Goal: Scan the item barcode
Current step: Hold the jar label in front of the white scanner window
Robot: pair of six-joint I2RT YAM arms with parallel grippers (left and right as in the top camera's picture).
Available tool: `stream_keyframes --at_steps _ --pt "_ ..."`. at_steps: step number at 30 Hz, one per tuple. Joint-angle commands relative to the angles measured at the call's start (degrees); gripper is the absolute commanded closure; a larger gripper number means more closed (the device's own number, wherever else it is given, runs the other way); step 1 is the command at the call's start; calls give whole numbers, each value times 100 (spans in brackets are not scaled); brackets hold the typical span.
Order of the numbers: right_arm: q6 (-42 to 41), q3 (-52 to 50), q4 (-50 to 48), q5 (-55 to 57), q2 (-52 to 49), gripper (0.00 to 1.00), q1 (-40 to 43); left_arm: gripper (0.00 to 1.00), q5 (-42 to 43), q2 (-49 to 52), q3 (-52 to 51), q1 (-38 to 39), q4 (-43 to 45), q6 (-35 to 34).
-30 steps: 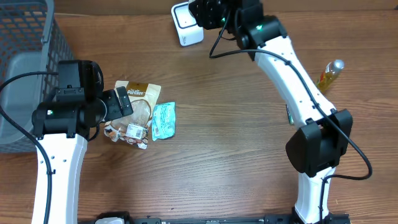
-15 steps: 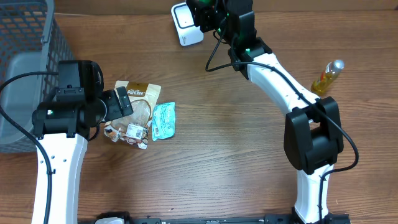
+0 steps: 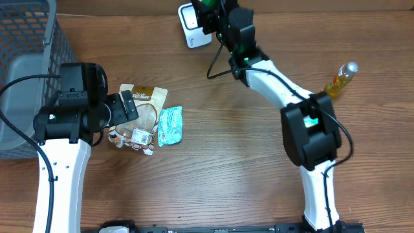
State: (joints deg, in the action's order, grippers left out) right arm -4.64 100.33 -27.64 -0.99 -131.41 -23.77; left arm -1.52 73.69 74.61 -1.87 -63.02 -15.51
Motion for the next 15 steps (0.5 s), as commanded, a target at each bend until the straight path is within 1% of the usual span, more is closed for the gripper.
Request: stream_keyframes --at_steps 1,2,5,6,11,13,15 --pt "44 138 -328 243 -361 94 -39 1 -37 9 55 39 4 50" --pt "44 216 -232 240 -431 93 -39 1 -37 9 55 39 4 50" --pt "44 629 516 240 -555 91 -39 0 -37 9 55 39 4 50" --pt "72 938 863 240 -634 91 -39 1 -35 9 55 39 2 50" --pt "411 2258 1757 190 -975 91 -39 1 -37 9 55 39 4 50" --pt "404 2658 2009 63 -1086 91 -39 0 -37 9 55 39 4 50" --pt "407 2780 2035 50 -1163 91 -39 0 -37 9 55 39 4 50"
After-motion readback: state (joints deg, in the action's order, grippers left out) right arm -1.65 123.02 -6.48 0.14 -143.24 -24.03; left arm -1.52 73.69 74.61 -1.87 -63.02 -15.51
